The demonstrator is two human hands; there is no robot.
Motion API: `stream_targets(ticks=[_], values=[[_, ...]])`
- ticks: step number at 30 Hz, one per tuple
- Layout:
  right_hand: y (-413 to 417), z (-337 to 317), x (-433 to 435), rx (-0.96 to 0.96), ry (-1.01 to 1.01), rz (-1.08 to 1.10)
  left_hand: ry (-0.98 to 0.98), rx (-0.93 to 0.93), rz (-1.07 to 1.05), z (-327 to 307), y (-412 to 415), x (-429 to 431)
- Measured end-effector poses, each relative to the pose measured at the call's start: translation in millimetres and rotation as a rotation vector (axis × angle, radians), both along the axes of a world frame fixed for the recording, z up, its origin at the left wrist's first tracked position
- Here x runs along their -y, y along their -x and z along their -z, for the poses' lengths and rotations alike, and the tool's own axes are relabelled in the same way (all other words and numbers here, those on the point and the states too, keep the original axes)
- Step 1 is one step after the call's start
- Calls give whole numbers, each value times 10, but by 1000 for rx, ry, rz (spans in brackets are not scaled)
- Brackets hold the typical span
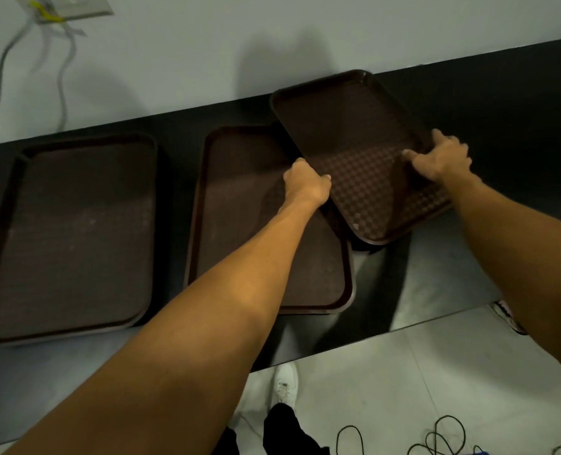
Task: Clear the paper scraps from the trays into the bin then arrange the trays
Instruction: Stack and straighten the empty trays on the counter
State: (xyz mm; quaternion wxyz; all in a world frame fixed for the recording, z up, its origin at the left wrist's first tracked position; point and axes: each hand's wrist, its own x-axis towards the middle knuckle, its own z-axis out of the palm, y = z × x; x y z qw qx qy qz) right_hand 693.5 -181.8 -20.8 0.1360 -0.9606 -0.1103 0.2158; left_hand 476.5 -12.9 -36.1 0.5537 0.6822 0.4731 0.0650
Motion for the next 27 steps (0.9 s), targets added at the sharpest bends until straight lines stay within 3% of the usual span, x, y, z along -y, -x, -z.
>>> stream_targets(ticks=[9,16,22,27], values=[[109,-23,68,2,10,105,46,31,-29,-149,228,-83],[592,-171,119,-15,-196,182,104,46,-31,-243,745,-240],[1171,-280,-62,33,-308,178,52,46,-57,-384,1399,-511],[1722,-375,-348,-38,-397,133,20,40,-117,-564,2109,-890]])
